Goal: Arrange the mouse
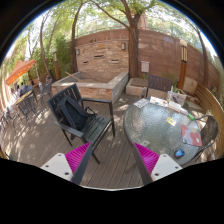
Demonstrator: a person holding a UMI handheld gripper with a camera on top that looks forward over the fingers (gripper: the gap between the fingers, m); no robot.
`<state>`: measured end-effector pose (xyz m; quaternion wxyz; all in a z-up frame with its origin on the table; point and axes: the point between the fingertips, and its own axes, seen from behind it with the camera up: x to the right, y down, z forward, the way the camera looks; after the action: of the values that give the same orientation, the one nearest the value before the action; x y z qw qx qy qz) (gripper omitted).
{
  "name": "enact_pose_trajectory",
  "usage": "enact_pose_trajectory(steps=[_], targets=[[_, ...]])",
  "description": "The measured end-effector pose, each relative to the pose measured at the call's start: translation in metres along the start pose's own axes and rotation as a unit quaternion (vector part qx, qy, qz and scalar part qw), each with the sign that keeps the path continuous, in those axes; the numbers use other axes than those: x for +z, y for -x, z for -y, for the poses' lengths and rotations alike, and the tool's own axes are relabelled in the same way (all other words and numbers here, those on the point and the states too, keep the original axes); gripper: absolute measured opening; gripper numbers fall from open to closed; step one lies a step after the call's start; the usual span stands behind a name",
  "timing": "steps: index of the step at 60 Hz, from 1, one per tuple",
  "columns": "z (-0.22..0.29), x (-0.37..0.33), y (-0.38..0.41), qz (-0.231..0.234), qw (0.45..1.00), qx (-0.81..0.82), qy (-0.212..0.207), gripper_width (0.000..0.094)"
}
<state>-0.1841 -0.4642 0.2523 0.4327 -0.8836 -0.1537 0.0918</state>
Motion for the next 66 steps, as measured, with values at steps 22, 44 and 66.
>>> enact_pose_trajectory(steps=[22,44,66], targets=[[-0.083,0.032,-0.094,-0.026,0.998,0.053,0.037,0.0839],[-0.186,0.112,-0.335,-0.138,0.986,0.078,0.048,0.0844],[-0.169,0.194,-0.410,-0.115,0.981,0.149,0.043,0.0842]])
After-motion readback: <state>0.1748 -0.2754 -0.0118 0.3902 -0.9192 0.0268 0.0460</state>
